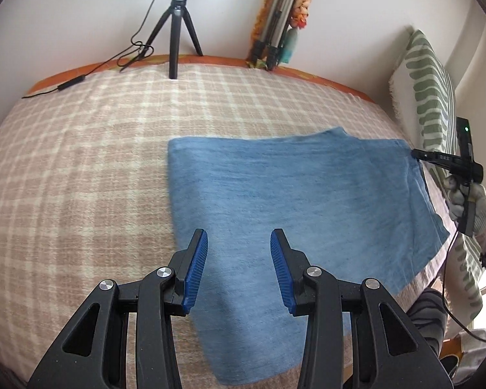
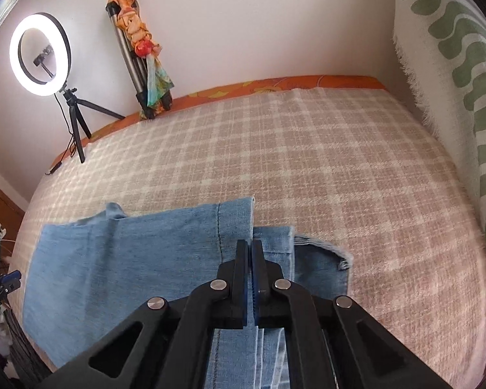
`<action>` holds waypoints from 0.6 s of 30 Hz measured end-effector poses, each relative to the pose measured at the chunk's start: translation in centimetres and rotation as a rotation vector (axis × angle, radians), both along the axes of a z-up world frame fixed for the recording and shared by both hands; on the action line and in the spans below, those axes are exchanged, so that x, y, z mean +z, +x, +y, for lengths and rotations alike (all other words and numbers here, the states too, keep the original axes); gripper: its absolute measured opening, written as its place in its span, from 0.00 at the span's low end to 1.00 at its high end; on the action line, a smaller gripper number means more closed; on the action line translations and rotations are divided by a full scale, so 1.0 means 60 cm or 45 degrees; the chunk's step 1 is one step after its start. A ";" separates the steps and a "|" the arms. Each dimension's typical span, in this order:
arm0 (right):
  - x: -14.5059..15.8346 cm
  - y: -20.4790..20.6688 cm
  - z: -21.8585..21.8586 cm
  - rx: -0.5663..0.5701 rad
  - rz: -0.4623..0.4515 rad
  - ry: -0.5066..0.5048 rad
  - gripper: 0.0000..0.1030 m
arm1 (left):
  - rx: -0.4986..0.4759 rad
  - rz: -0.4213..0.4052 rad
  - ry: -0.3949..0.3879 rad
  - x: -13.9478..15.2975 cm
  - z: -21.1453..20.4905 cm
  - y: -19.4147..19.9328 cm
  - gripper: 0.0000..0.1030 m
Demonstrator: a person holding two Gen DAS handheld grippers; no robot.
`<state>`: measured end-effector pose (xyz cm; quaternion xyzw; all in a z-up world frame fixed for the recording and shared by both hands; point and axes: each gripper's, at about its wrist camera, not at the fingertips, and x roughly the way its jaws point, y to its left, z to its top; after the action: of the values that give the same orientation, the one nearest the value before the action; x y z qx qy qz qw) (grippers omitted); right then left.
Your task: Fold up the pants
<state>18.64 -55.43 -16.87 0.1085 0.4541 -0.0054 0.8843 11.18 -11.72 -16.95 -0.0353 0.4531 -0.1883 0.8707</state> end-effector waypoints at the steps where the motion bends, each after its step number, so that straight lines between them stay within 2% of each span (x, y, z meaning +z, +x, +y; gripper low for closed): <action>1: 0.003 -0.003 -0.006 -0.010 -0.003 0.014 0.00 | 0.008 -0.003 -0.005 0.000 0.004 0.000 0.38; 4: -0.006 -0.005 -0.019 -0.043 0.037 0.022 0.00 | 0.039 -0.013 -0.010 0.002 0.015 -0.001 0.38; 7: -0.039 0.000 -0.027 -0.102 0.127 -0.053 0.00 | 0.073 -0.004 -0.003 -0.003 0.025 -0.001 0.38; 9: -0.042 -0.006 -0.037 -0.105 0.111 -0.025 0.00 | 0.087 0.002 -0.009 -0.006 0.033 -0.004 0.38; 11: -0.030 -0.018 -0.048 -0.107 0.082 0.030 0.06 | 0.097 0.002 -0.003 -0.012 0.039 -0.011 0.38; 13: -0.012 -0.031 -0.046 -0.099 0.043 -0.003 0.19 | 0.097 -0.002 0.024 -0.018 0.038 -0.015 0.38; 18: 0.051 -0.068 -0.009 -0.018 -0.046 -0.001 0.36 | 0.083 0.022 0.047 -0.037 0.030 -0.025 0.38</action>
<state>14.58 -55.96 -13.80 0.1116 0.4373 -0.0098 0.8923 9.67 -9.93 -19.17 -0.0355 0.4626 -0.1511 0.8729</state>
